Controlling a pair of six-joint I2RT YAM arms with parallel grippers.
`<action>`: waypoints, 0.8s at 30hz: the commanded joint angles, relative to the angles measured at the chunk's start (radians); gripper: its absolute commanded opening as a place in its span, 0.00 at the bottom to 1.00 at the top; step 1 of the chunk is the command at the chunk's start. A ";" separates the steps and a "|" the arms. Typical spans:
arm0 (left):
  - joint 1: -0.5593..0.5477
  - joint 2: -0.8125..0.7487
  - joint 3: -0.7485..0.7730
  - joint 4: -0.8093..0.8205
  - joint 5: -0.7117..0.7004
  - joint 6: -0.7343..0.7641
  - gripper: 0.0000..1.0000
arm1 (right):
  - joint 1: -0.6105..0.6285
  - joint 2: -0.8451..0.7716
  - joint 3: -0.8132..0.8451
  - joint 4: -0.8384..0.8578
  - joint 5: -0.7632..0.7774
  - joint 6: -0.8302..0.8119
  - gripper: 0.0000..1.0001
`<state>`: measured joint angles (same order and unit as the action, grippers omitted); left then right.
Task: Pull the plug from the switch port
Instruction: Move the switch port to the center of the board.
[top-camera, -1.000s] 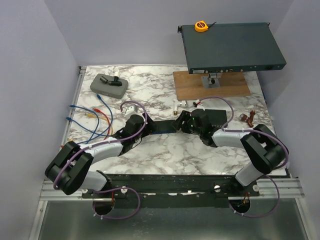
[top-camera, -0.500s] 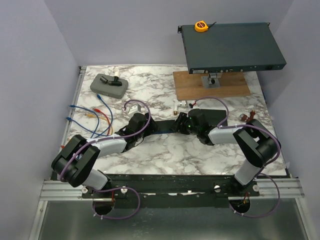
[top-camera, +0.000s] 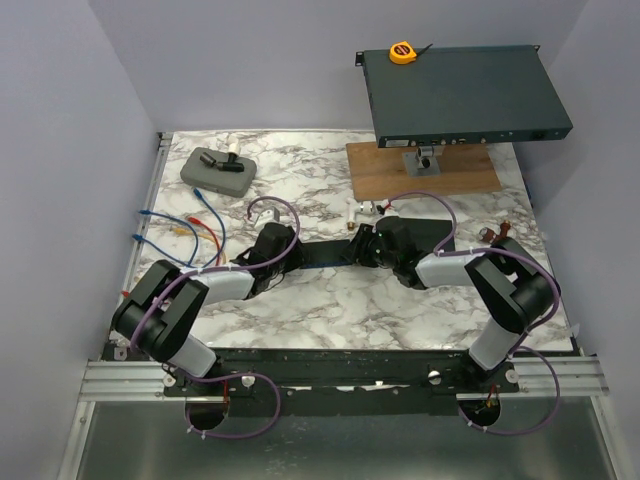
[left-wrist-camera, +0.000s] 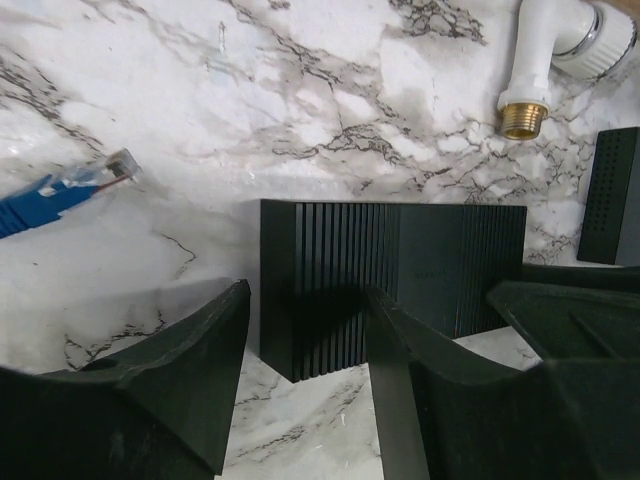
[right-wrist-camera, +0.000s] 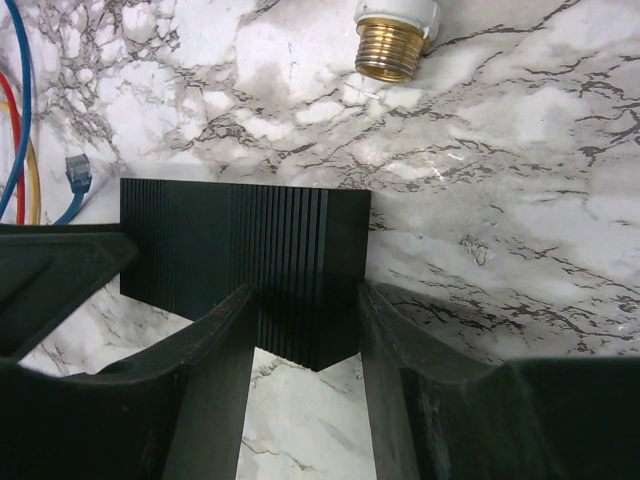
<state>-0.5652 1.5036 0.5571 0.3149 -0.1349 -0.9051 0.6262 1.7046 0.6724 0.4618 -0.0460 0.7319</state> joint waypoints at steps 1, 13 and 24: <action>-0.013 0.042 0.005 0.059 0.085 -0.005 0.47 | -0.008 0.020 0.006 0.001 0.008 -0.013 0.43; -0.069 0.110 0.052 0.108 0.179 0.019 0.32 | -0.010 -0.003 -0.059 0.005 0.022 0.019 0.30; -0.097 0.144 0.109 0.110 0.190 0.025 0.31 | -0.049 -0.034 -0.104 -0.007 0.043 0.022 0.30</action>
<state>-0.6136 1.6241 0.6308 0.4015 -0.0738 -0.8795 0.5747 1.6577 0.5949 0.5156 0.0113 0.7521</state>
